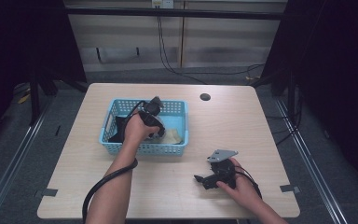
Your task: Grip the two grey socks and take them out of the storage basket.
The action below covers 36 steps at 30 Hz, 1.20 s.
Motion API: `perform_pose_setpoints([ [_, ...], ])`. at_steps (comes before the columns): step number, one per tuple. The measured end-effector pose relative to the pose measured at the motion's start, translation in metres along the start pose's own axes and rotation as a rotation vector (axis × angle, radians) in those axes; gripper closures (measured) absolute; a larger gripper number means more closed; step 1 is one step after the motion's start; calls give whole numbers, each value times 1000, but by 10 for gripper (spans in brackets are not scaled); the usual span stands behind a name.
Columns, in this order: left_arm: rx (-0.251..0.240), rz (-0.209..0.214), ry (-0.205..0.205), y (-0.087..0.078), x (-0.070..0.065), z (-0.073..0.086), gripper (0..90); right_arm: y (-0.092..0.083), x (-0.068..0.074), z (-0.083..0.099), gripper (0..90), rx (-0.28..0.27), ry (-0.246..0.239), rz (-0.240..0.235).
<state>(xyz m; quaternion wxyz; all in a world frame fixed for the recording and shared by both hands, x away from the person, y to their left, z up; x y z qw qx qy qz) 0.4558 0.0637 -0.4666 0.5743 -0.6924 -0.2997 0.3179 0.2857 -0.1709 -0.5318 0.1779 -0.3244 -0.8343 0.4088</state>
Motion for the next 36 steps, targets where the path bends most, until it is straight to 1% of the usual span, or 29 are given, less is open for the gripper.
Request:
perform_pose_setpoints([
  [2,23,17,-2,-1,-1,0,602,0,0,0,104,0,0,0],
  [3,30,16,2,-2,-2,0,645,0,0,0,104,0,0,0],
  [4,47,11,1,-4,-3,1,710,0,0,0,104,0,-1,-1],
  [6,56,17,3,-7,-4,2,745,0,0,0,104,-1,-2,-2],
  [7,60,23,13,-10,-3,2,756,0,0,0,104,-1,-3,-1],
  [8,54,31,3,-13,-3,3,761,0,0,0,104,-2,-5,1],
  [10,48,30,4,-16,-3,3,764,0,0,0,104,-2,-5,0],
  [11,36,35,9,-23,-1,5,765,0,0,0,104,-2,-5,1],
  [15,17,61,14,-38,-1,8,765,0,0,0,104,-2,-4,0],
  [17,21,59,26,-45,-1,9,765,0,0,0,104,-2,-5,0],
  [21,15,75,47,-57,-5,10,765,0,0,0,104,-2,-4,0],
  [22,19,77,58,-61,-5,10,765,0,0,0,104,-2,-4,0],
  [24,21,79,58,-64,-7,10,765,0,0,0,104,-2,-4,0],
  [26,16,87,80,-74,-10,9,765,0,0,0,104,-1,-2,-2],
  [27,14,95,79,-77,-12,9,765,0,0,0,104,-1,-2,-2],
  [29,15,100,82,-80,-13,9,765,0,0,0,104,-1,-3,-1],
  [31,35,98,83,-86,-14,10,765,0,0,0,104,1,-5,-1],
  [36,55,94,102,-94,-16,13,765,0,0,0,104,0,-5,-1],
])
Point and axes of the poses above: each handheld gripper's, and its own axes: y roughly forward along the jaws, z roughly out of its underside, x roughly to its left, the point moved 3 cm from there along y, roughly forward along the jaws, and after that the axes turned 9 degrees about x, right-handed, at the moved point
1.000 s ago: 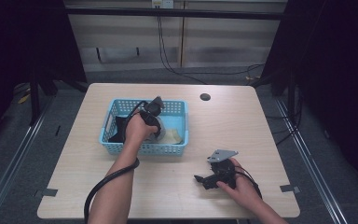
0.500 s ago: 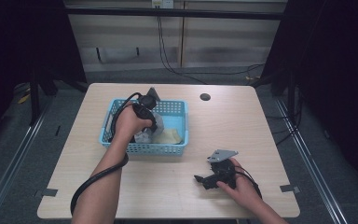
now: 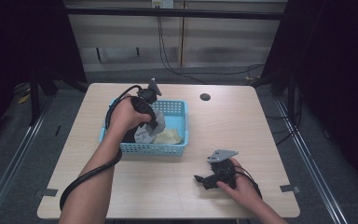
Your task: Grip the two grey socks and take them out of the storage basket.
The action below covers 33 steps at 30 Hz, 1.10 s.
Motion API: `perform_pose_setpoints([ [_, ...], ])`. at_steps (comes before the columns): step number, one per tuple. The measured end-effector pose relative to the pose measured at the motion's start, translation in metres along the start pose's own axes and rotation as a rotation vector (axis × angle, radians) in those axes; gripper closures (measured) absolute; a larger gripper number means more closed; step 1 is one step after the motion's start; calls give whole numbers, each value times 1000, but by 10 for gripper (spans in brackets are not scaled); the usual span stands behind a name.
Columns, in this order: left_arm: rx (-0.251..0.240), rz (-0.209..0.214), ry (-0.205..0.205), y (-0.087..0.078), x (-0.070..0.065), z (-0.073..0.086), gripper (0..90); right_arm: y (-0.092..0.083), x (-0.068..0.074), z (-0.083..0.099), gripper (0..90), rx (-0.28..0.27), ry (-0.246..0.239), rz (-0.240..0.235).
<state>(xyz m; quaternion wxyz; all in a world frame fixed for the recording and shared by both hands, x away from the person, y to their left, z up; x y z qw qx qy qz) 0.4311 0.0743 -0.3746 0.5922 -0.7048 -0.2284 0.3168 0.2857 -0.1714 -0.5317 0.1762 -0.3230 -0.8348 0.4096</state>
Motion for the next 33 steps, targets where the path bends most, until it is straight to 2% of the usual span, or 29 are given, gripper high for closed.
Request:
perform_pose_setpoints([
  [4,-7,3,10,-8,-3,2,765,0,0,0,105,1,2,-2],
  [14,17,13,32,-25,-17,8,765,0,0,0,104,1,2,-2],
  [19,24,10,43,-29,-23,12,765,0,0,0,104,1,2,-1],
  [25,35,18,75,-35,-31,22,765,0,0,0,104,0,0,0],
  [30,47,26,101,-35,-35,31,767,0,0,0,104,0,0,1],
  [33,45,27,103,-34,-37,35,767,0,0,0,104,0,0,0],
])
Point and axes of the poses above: each handheld gripper's, and its own axes: y roughly forward along the jaws, z roughly out of its underside, x roughly to its left, the point moved 3 cm from there along y, roughly forward along the jaws, and after that the axes turned 9 degrees about x, right-handed, at the moved point
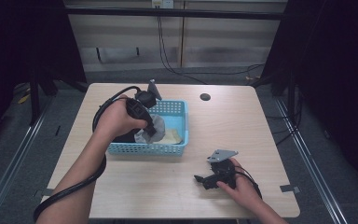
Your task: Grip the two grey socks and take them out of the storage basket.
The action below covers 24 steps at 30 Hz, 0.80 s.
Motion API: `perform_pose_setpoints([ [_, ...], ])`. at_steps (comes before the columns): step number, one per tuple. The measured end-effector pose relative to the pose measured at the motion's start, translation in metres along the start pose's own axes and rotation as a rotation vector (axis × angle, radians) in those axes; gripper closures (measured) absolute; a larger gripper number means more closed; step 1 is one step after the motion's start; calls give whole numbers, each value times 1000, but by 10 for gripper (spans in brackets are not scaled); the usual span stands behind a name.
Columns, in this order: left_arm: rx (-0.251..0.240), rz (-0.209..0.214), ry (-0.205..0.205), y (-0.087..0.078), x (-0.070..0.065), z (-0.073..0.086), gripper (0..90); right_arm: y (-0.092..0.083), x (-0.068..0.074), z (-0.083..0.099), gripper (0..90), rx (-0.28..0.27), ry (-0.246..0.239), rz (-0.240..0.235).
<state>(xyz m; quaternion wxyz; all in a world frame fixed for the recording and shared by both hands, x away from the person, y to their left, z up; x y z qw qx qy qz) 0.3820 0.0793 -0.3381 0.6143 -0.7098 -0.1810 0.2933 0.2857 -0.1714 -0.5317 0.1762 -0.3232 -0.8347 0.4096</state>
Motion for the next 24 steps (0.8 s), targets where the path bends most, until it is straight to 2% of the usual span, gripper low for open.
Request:
perform_pose_setpoints([
  [10,13,12,28,16,-14,17,766,0,0,0,104,-2,0,1],
  [11,14,26,35,20,-17,19,766,0,0,0,104,-2,0,1],
  [24,26,58,73,53,-29,26,764,0,0,0,104,-2,0,0],
])
Point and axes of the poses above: each handheld gripper's, and its own axes: y roughly forward along the jaws, z roughly out of its underside, x roughly to its left, the point moved 3 cm from there along y, roughly forward along the jaws, and after that the axes turned 9 degrees about x, right-handed, at the moved point
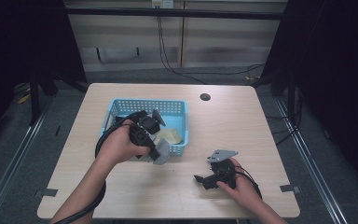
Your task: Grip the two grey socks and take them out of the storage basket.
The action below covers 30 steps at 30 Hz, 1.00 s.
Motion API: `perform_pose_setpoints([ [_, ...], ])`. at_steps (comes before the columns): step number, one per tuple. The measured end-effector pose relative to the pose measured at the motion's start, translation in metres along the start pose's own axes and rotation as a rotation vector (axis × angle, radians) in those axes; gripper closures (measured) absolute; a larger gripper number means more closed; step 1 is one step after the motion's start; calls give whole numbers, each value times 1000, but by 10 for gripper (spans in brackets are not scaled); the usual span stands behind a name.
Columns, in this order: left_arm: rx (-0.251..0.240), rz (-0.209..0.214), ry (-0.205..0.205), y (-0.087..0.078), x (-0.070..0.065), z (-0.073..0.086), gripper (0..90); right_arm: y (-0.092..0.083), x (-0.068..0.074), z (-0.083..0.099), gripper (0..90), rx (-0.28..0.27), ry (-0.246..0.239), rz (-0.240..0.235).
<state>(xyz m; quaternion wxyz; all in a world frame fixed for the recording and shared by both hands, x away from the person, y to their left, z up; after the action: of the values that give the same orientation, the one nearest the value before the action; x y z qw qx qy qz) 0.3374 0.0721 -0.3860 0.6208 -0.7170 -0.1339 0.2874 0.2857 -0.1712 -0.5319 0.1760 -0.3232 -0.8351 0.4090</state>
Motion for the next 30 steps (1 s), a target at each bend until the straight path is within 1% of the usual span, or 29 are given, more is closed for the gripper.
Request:
perform_pose_setpoints([
  [2,-4,1,-5,3,0,0,761,0,0,0,104,0,0,0],
  [3,0,6,-4,9,0,0,761,0,0,0,104,0,0,0],
  [5,6,12,0,15,0,0,756,0,0,0,104,-1,-2,2],
  [6,19,8,6,18,0,0,753,0,0,0,104,-1,-1,2],
  [10,19,18,-3,30,2,0,743,0,0,0,104,0,1,0],
  [12,29,20,1,34,4,1,741,0,0,0,104,0,1,0],
  [13,23,24,-7,37,4,0,741,0,0,0,104,0,1,0],
  [16,31,23,-5,41,5,1,741,0,0,0,104,-1,0,2],
  [18,41,26,3,47,4,1,739,0,0,0,104,2,4,-1],
  [22,47,30,8,52,4,1,728,0,0,0,104,2,4,-1],
  [24,37,35,9,56,4,0,719,0,0,0,104,2,4,-1],
  [25,47,34,15,56,4,0,717,0,0,0,104,2,4,-1],
  [26,47,34,15,56,4,0,712,0,0,0,104,1,3,-1],
  [30,33,32,11,59,3,0,665,0,0,0,104,1,2,0],
])
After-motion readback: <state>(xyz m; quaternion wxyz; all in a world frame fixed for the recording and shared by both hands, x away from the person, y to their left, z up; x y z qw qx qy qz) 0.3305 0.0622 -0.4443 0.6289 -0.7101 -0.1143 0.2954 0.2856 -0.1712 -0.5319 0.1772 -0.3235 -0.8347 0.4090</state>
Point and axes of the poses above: each handheld gripper's, and its own axes: y roughly forward along the jaws, z roughly out of its underside, x roughly to its left, the point moved 3 cm from there along y, roughly forward along the jaws, and after that the axes turned 9 degrees about x, right-handed, at the moved point
